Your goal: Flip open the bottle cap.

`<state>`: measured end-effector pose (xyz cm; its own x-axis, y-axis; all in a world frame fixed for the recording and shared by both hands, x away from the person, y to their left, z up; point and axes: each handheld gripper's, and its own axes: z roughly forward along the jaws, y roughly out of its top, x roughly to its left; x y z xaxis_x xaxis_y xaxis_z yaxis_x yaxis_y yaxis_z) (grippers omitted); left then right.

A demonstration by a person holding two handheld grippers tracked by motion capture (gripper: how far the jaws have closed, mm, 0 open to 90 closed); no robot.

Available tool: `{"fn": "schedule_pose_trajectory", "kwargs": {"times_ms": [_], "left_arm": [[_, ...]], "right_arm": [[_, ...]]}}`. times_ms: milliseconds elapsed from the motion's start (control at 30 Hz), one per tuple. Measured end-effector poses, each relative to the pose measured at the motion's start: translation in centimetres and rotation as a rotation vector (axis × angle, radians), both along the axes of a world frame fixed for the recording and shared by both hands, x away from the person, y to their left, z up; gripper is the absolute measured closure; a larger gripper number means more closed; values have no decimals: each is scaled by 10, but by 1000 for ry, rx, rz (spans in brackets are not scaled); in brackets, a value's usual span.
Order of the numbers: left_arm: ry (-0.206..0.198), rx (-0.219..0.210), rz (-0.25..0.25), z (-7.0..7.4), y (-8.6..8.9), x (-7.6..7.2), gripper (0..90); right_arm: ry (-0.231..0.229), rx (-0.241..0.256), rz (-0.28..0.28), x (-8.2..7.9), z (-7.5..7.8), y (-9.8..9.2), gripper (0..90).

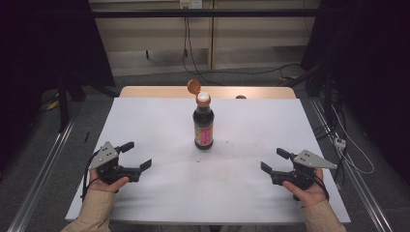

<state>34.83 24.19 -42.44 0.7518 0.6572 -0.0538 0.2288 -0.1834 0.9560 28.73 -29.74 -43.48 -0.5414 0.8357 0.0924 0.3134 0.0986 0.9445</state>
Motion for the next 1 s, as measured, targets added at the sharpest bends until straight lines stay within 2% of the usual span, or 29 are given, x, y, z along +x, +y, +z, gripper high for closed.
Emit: {"fn": "schedule_pose_trajectory", "kwargs": {"times_ms": [33,100,267,467,533,633,667,867,933,1000], "left_arm": [[-8,10,-6,0,1,0,50],[7,-4,2,-1,1,-1,50],[8,-14,4,-1,4,-2,51],[-2,4,8,-2,6,-5,51],[4,-3,11,-2,6,-6,51],[-11,7,9,-2,7,-7,51],[-3,-5,12,-2,6,-8,51],[-11,-2,9,-3,8,-8,51],[-5,-19,15,-3,7,-8,51],[-10,-15,14,-2,7,-8,51]], "right_arm": [[0,1,-1,0,0,0,171],[2,-3,-1,-1,-1,-1,171],[6,-3,-4,-3,-3,-2,171],[10,-3,-3,-5,-4,-3,171],[9,-4,-3,-5,-5,-4,171],[7,3,-8,-6,-6,-4,171],[9,4,-8,-6,-7,-4,171],[3,9,-11,-7,-9,-6,171],[1,8,-11,-7,-10,-7,171],[-1,9,-12,-7,-10,-7,171]]}}
